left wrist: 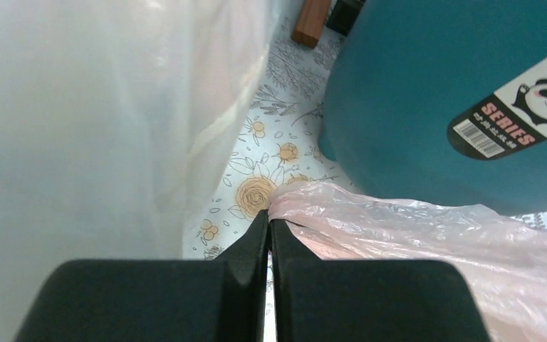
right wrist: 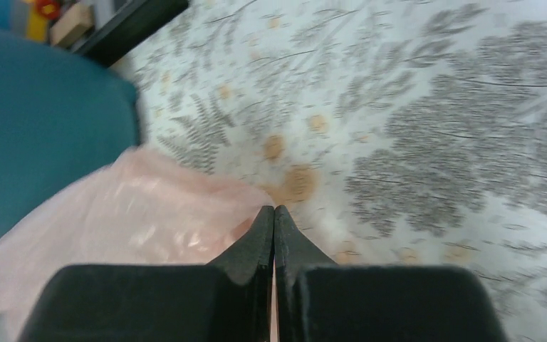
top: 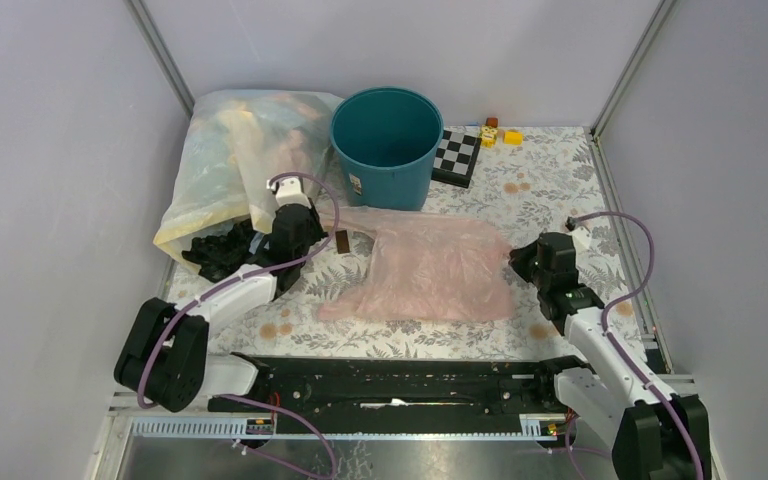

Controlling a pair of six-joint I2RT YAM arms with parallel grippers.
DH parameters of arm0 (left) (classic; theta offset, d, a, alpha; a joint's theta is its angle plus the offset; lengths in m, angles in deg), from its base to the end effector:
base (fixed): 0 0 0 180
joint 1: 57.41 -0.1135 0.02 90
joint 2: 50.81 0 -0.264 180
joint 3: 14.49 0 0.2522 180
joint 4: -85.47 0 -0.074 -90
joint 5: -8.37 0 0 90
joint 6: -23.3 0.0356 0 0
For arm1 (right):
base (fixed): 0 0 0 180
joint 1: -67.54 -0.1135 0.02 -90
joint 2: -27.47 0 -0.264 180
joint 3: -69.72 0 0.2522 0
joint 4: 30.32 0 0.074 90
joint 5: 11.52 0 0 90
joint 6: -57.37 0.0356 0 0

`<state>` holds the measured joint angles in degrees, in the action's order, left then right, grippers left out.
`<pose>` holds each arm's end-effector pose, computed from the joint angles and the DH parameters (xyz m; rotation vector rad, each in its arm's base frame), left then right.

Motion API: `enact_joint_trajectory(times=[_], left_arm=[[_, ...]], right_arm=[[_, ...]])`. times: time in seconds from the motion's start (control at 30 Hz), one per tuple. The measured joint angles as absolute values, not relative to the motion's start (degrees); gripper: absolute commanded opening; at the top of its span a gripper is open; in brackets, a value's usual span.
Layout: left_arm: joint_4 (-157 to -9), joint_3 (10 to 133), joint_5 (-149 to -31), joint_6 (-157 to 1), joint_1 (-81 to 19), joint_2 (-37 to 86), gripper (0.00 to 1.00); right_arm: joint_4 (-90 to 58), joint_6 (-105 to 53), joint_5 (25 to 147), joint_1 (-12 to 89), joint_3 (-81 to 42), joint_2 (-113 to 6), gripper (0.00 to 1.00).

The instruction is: Put the trash bags into the trash bin

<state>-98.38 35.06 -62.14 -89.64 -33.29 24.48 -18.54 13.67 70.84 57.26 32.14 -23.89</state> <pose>0.2604 -0.1036 0.2192 -0.2034 1.9252 -0.2161 0.1963 0.0308 0.2125 0.7144 1.9189 0.4908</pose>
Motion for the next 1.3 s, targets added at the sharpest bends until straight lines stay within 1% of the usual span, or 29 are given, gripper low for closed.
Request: enact_joint_trajectory(times=[0.13, 0.3, 0.43, 0.47, 0.53, 0.57, 0.6, 0.63, 0.7, 0.77, 0.87, 0.97, 1.0, 1.07, 1.2, 1.3], left_arm=[[-98.69, 33.75, -60.48, -90.99, -34.1, 22.25, 0.0], [-98.93, 32.87, -59.5, -91.65, -34.71, 21.53, 0.0], [-99.19, 32.59, -59.36, -91.91, -34.87, 21.53, 0.0], [-99.28, 32.5, -59.52, -92.04, -34.87, 21.53, 0.0], [-99.34, 32.5, -59.98, -92.06, -34.87, 21.53, 0.0], [-99.43, 32.5, -60.3, -92.06, -34.87, 21.53, 0.0], [-99.49, 32.5, -60.52, -92.06, -34.87, 21.53, 0.0], [-99.54, 32.5, -60.76, -92.06, -34.87, 21.53, 0.0], [-99.73, 32.5, -61.33, -92.04, -34.87, 21.53, 0.0], [-99.82, 32.5, -61.86, -92.04, -34.87, 21.53, 0.0], [-99.95, 32.5, -62.56, -92.02, -34.87, 21.53, 0.0], [-99.95, 32.5, -63.17, -92.0, -34.87, 21.53, 0.0], [-99.93, 32.5, -63.21, -92.0, -34.87, 21.53, 0.0], [-99.93, 32.5, -63.25, -91.91, -34.87, 21.53, 0.0], [-99.93, 32.5, -63.43, -91.71, -34.87, 21.53, 0.0], [-99.93, 32.5, -63.63, -91.62, -34.87, 21.53, 0.0]], right_arm=[[-12.29, 12.93, 65.62, 59.01, 31.34, -23.14, 0.0], [-7.78, 11.11, 62.36, 62.2, 30.79, -21.99, 0.0], [-5.47, 8.66, 60.77, 63.66, 27.82, -22.36, 0.0], [-4.96, 7.48, 61.38, 63.93, 26.29, -23.17, 0.02], [-4.83, 5.49, 63.83, 64.21, 22.42, -26.05, 0.13], [-5.01, 4.88, 65.47, 64.23, 21.02, -27.25, 0.26], [-5.49, 4.21, 67.52, 64.23, 19.97, -28.39, 0.42], [-5.62, 4.27, 68.44, 64.23, 19.82, -28.7, 0.51], [-5.95, 4.58, 71.78, 64.23, 20.6, -28.65, 0.62], [-7.5, 5.65, 75.3, 64.23, 23.34, -27.69, 0.63], [-9.47, 8.07, 80.2, 64.23, 28.45, -26.23, 0.59], [-10.93, 9.3, 83.57, 64.23, 31.93, -26.12, 0.48], [-11.19, 9.36, 84.18, 64.23, 32.54, -26.14, 0.47], [-12.09, 9.19, 85.14, 64.23, 33.59, -26.14, 0.48], [-14.67, 8.62, 86.8, 64.23, 36.67, -26.07, 0.55], [-16.94, 7.51, 89.69, 64.23, 38.83, -26.36, 0.57]])
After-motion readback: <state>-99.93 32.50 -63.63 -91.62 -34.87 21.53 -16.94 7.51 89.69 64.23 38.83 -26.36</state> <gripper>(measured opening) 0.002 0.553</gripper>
